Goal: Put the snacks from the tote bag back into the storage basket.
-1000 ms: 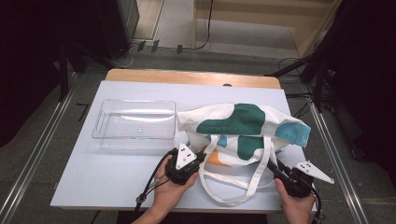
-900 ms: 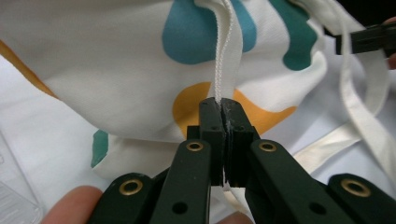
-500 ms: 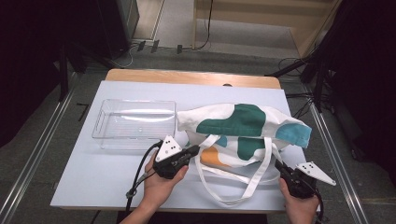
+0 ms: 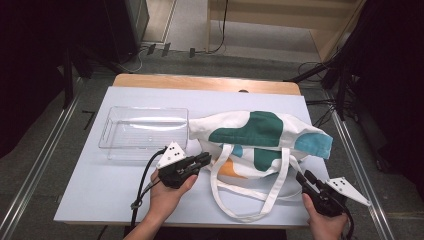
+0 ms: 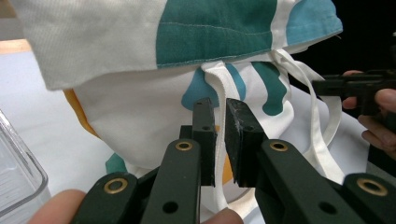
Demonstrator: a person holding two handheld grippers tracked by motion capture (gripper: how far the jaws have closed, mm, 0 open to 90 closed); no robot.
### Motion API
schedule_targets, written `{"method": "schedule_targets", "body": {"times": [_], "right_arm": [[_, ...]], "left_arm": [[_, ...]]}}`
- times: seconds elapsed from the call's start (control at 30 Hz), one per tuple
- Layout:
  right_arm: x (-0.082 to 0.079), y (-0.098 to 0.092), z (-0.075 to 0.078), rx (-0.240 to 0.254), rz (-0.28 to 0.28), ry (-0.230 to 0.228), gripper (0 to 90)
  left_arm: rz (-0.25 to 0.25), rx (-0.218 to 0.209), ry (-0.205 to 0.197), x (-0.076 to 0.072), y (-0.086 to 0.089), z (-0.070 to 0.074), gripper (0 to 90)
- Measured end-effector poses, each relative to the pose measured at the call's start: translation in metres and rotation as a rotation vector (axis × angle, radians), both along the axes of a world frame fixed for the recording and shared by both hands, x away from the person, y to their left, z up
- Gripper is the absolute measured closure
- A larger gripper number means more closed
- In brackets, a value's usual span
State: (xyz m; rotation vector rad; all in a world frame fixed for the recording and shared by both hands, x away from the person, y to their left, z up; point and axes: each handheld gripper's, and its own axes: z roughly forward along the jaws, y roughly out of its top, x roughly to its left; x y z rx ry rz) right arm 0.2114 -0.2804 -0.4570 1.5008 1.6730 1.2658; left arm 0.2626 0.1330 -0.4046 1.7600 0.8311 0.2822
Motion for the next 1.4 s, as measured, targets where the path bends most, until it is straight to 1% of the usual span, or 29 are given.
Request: {"method": "schedule_targets", "body": {"times": [0.03, 0.17, 0.2, 0.27, 0.3, 0.33, 0.4, 0.47, 0.5, 0.53, 0.57, 0.6, 0.63, 0.7, 0.73, 0.77, 0.83, 0.87, 0.97, 1.0, 1.07, 1.13, 1.17, 1.2, 1.23, 1.27, 1.3, 1.33, 1.4], "right_arm": [[0.0, 0.0, 0.0, 0.0, 0.0, 0.0, 63.4], [-0.015, 0.005, 0.009, 0.02, 0.008, -0.06, 62.4], [-0.018, 0.007, 0.01, 0.026, 0.02, -0.074, 62.5], [-0.021, 0.012, 0.011, 0.033, 0.053, -0.077, 63.0], [-0.021, 0.016, 0.012, 0.045, 0.092, -0.068, 66.9], [-0.022, 0.02, 0.012, 0.063, 0.119, -0.058, 67.7], [-0.02, 0.03, 0.011, 0.026, 0.12, -0.034, 67.4], [-0.016, 0.036, 0.007, 0.031, 0.13, -0.003, 60.2], [-0.014, 0.039, 0.005, 0.035, 0.121, 0.025, 55.4], [-0.011, 0.041, 0.002, 0.056, 0.127, 0.058, 50.5], [-0.009, 0.042, -0.001, 0.064, 0.133, 0.083, 48.7], [-0.007, 0.045, -0.005, 0.053, 0.13, 0.121, 50.0], [-0.007, 0.048, -0.007, 0.042, 0.132, 0.132, 54.8], [-0.008, 0.052, -0.009, 0.026, 0.153, 0.138, 71.5], [-0.008, 0.055, -0.007, 0.007, 0.171, 0.112, 84.8], [-0.008, 0.055, -0.007, 0.007, 0.171, 0.112, 84.8], [-0.009, 0.057, -0.003, 0.013, 0.175, 0.083, 90.0], [-0.01, 0.058, 0.0, 0.014, 0.185, 0.054, 90.0], [-0.011, 0.062, 0.01, 0.03, 0.211, -0.025, 90.0], [-0.011, 0.064, 0.012, 0.034, 0.219, -0.042, 90.0], [-0.011, 0.07, 0.017, 0.03, 0.23, -0.074, 90.0], [-0.009, 0.073, 0.017, 0.024, 0.227, -0.065, 88.4], [-0.008, 0.072, 0.012, 0.036, 0.234, -0.035, 82.9], [-0.008, 0.072, 0.012, 0.036, 0.234, -0.035, 82.9], [-0.009, 0.071, 0.009, 0.043, 0.234, -0.02, 80.5], [-0.01, 0.067, 0.004, 0.051, 0.233, 0.011, 73.4], [-0.01, 0.067, 0.004, 0.051, 0.233, 0.011, 73.4], [-0.012, 0.066, 0.002, 0.049, 0.223, 0.021, 72.2], [-0.016, 0.061, -0.001, 0.035, 0.207, 0.039, 67.8]], "left_arm": [[0.0, 0.0, 0.0, 0.0, 0.0, 0.0, 82.0], [0.003, 0.016, 0.007, -0.003, 0.0, -0.002, 77.8], [0.004, 0.022, 0.004, -0.004, -0.001, -0.003, 76.7], [-0.005, 0.039, 0.001, -0.006, -0.003, -0.004, 75.7], [-0.008, 0.046, 0.003, -0.006, -0.004, -0.005, 78.4], [-0.006, 0.057, 0.004, -0.007, -0.004, -0.006, 81.3], [-0.006, 0.066, 0.007, -0.006, -0.005, -0.008, 84.0], [-0.014, 0.067, 0.016, -0.006, -0.007, -0.011, 82.6], [-0.02, 0.073, 0.021, -0.006, -0.008, -0.013, 80.8], [-0.024, 0.075, 0.025, -0.006, -0.009, -0.014, 78.6], [-0.034, 0.084, 0.029, -0.007, -0.011, -0.015, 76.9], [-0.037, 0.101, 0.03, -0.008, -0.013, -0.017, 74.0], [-0.036, 0.119, 0.03, -0.009, -0.015, -0.018, 70.9], [-0.044, 0.135, 0.035, -0.009, -0.019, -0.022, 67.9], [-0.042, 0.143, 0.04, -0.01, -0.021, -0.024, 68.6], [-0.048, 0.145, 0.045, -0.01, -0.022, -0.025, 68.6], [-0.057, 0.157, 0.057, -0.01, -0.025, -0.028, 69.6], [-0.06, 0.166, 0.06, -0.011, -0.027, -0.029, 72.0], [-0.076, 0.171, 0.056, -0.013, -0.03, -0.029, 84.8], [-0.082, 0.162, 0.051, -0.015, -0.032, -0.028, 86.0], [-0.077, 0.165, 0.037, -0.018, -0.032, -0.025, 83.0], [-0.055, 0.163, 0.027, -0.02, -0.029, -0.023, 73.6], [-0.027, 0.167, 0.02, -0.022, -0.026, -0.023, 64.4], [0.006, 0.178, 0.016, -0.023, -0.023, -0.025, 64.4], [0.035, 0.181, 0.02, -0.023, -0.02, -0.028, 60.7], [0.049, 0.173, 0.059, -0.023, -0.015, -0.036, 57.5], [0.049, 0.173, 0.059, -0.023, -0.015, -0.036, 56.2], [0.052, 0.176, 0.098, -0.024, -0.014, -0.042, 56.2], [0.051, 0.187, 0.117, -0.027, -0.015, -0.048, 54.8]]}}
